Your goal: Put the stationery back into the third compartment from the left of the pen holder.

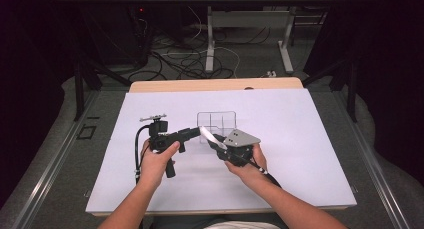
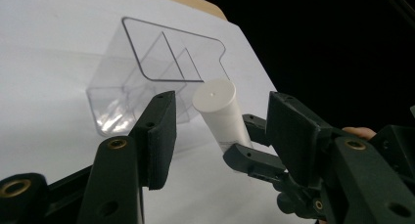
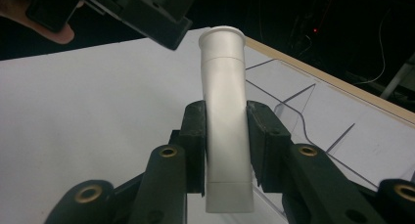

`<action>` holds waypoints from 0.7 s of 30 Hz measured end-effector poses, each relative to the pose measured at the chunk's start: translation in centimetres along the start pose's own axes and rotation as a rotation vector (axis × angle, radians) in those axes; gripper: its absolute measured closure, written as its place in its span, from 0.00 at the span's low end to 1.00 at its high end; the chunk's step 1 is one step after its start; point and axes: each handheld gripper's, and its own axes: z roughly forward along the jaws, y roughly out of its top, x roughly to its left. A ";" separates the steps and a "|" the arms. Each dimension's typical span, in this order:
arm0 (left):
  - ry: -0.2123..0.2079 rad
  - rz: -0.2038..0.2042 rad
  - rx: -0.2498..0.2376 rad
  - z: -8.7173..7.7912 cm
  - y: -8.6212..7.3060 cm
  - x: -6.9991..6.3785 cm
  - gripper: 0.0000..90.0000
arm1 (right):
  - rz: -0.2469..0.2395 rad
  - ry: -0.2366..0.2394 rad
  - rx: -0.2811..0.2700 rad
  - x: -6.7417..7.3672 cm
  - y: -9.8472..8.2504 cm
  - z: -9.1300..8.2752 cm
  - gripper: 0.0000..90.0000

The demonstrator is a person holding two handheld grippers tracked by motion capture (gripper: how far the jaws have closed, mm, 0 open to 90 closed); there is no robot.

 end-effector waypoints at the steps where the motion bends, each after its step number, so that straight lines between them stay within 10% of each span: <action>1: 0.002 0.004 0.016 0.2 0.0 0.0 0.51 | 0.003 -0.003 -0.002 0.0 0.0 0.0 0.78; 21: -0.006 -0.055 0.014 2.8 -0.6 -0.2 0.62 | 0.032 0.025 -0.022 0.6 0.3 0.1 0.78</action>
